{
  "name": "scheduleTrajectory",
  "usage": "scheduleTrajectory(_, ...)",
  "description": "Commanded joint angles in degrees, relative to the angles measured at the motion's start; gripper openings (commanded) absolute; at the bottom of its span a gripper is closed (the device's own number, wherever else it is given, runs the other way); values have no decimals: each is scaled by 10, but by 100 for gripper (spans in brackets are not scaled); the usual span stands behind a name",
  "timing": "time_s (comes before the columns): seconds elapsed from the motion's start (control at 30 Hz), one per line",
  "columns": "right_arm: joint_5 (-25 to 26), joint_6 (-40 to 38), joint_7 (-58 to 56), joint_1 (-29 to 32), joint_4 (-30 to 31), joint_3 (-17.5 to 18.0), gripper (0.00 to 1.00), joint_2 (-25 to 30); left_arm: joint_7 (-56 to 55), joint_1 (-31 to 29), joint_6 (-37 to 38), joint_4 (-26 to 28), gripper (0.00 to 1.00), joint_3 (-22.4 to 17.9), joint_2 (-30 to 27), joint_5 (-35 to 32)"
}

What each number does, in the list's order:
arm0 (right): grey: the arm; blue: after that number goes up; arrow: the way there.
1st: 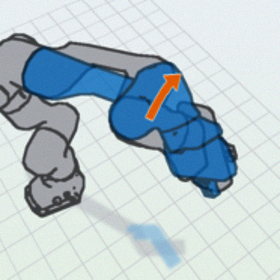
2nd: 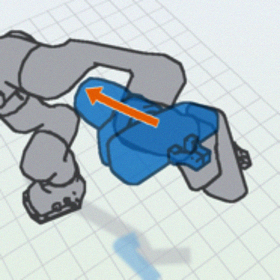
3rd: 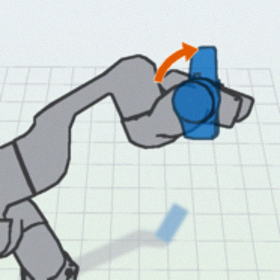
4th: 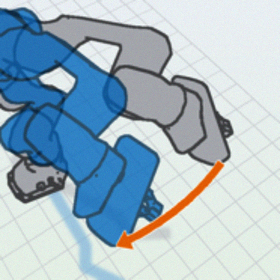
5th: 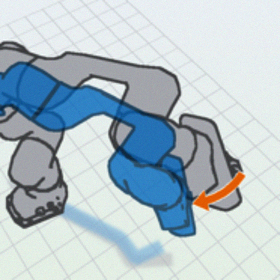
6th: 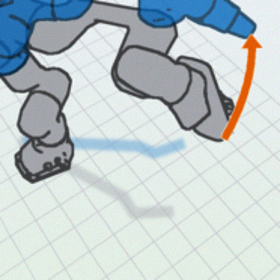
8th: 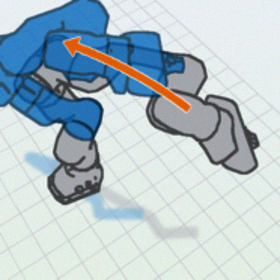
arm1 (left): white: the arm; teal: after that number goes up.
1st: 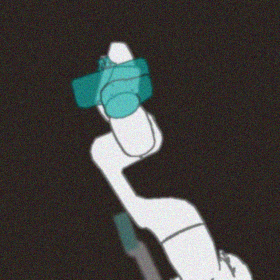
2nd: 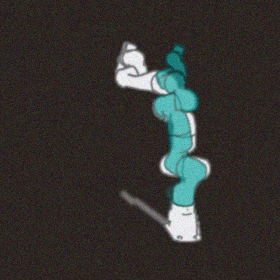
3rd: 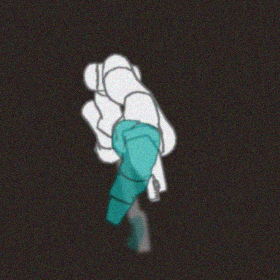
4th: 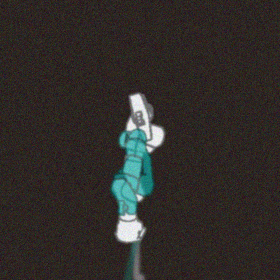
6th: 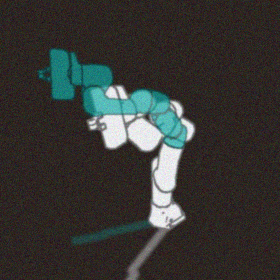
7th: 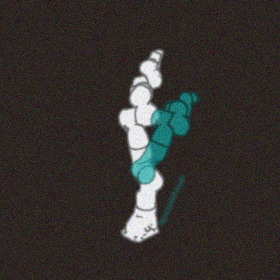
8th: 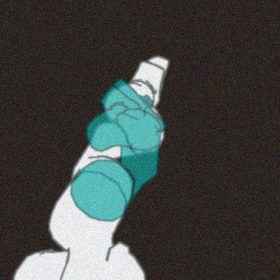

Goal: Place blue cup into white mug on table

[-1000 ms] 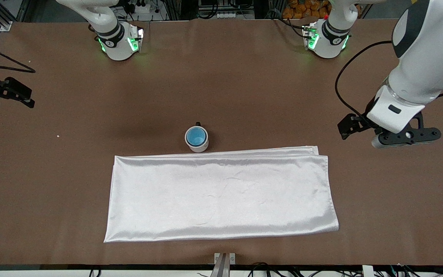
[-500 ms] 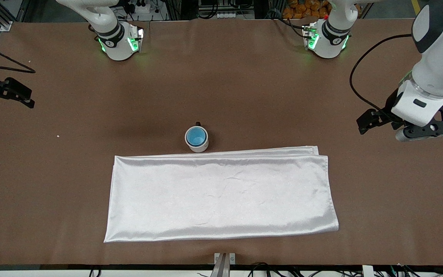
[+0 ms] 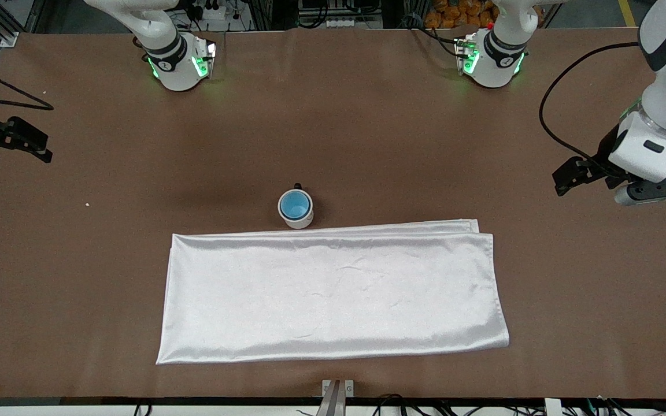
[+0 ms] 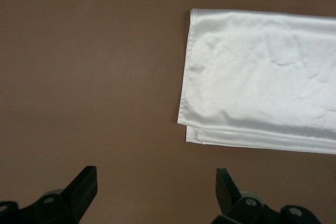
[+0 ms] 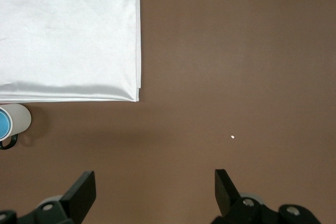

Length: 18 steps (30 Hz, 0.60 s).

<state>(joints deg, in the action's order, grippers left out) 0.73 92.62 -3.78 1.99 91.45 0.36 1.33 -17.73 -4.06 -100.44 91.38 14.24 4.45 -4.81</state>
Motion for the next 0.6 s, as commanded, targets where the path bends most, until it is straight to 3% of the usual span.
scheduleTrajectory(0.0, 6, 0, 5, -3, -1, -1, 100, 2, 14, -7, 36, -25, 100, 1, -9, 3)
scheduleTrajectory(0.57, 2, -2, 5, -1, 0, -2, 100, 4, 72, -13, 62, -32, 100, 3, -15, 5)
